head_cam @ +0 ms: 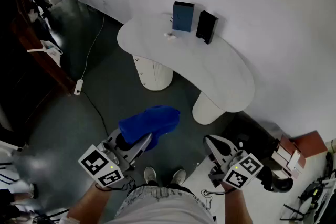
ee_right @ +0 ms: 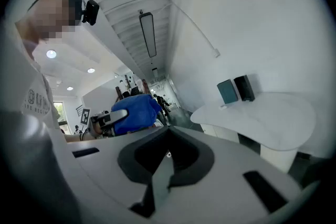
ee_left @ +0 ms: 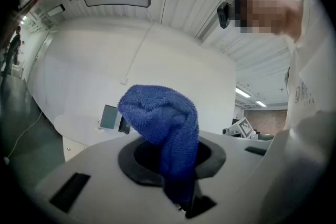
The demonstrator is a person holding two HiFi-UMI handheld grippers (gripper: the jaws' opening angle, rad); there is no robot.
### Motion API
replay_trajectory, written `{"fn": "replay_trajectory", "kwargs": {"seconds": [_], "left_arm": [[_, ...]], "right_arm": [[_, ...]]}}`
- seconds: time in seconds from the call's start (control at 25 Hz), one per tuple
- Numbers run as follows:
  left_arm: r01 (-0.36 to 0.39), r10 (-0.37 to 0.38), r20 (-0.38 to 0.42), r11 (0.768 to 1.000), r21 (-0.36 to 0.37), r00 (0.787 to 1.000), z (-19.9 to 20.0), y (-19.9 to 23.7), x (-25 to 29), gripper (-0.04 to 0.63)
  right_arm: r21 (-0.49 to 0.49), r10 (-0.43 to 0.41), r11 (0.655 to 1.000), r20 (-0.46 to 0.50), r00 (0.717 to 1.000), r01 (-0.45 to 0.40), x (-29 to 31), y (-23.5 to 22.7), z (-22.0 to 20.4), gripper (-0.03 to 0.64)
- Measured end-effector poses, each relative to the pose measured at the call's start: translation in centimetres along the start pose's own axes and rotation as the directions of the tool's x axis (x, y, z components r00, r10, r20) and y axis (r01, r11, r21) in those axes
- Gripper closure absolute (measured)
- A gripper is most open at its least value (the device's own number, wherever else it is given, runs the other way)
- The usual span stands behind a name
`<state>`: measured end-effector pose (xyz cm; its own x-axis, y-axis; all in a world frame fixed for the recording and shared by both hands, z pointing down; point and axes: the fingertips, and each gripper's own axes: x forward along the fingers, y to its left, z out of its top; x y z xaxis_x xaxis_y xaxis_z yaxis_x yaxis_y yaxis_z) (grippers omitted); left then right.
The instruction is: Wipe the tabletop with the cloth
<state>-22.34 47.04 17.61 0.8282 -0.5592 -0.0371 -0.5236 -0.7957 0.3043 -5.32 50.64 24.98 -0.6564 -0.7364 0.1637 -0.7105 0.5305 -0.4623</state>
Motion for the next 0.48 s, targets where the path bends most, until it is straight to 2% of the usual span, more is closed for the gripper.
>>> {"fn": "replay_trajectory", "kwargs": {"seconds": [0.48], "left_arm": [[-0.001, 0.001, -0.007, 1.0, -0.001, 1.0, -0.31, -0.35, 0.34, 0.499]], "right_arm": [[0.002, 0.009, 1.0, -0.013, 1.0, -0.009, 0.05, -0.4, -0.37, 0.611]]}}
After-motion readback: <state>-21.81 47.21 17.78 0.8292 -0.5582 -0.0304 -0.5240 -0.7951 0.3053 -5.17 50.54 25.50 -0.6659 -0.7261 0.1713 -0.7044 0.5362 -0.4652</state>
